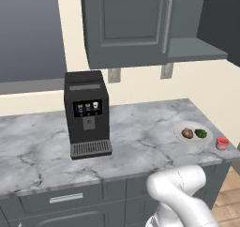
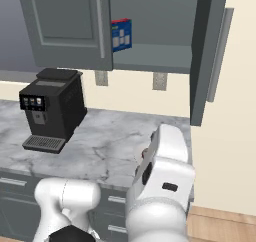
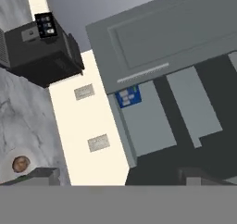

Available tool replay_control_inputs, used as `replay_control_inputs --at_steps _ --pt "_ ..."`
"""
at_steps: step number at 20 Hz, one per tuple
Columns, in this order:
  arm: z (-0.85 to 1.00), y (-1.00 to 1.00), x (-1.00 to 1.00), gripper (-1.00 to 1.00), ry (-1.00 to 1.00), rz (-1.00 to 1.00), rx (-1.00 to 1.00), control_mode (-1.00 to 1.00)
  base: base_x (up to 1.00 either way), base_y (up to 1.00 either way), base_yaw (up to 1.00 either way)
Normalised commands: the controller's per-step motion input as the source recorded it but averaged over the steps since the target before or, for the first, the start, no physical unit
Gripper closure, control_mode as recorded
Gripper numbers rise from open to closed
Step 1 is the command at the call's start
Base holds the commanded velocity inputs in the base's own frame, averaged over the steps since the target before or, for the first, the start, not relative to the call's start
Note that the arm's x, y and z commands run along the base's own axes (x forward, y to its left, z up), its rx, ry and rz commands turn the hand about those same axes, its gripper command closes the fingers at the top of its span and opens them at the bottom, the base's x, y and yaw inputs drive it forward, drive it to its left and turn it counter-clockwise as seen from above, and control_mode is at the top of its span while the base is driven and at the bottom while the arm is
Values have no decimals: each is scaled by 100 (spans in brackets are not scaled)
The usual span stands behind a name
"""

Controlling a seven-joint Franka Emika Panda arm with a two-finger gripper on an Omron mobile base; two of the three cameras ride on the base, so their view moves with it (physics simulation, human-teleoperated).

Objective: Pick the avocado and bread from the counter and place them on the plate. Then pick the jam from the cabinet and place it next to the plate. Lastly close the cabinet door.

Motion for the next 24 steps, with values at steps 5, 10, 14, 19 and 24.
replay_control_inputs --at_steps 5,10,14,19,24 --pt "0 -30 56 -100 0 16 20 -100 0 0 0" --pt "0 -60 45 -100 0 26 21 -100 0 0 0" --pt "0 -67 38 -100 0 27 22 -100 0 0 0" --pt "-5 -56 36 -100 0 27 14 -100 0 0 0" --pt "-12 -62 37 -100 0 27 13 -100 0 0 0"
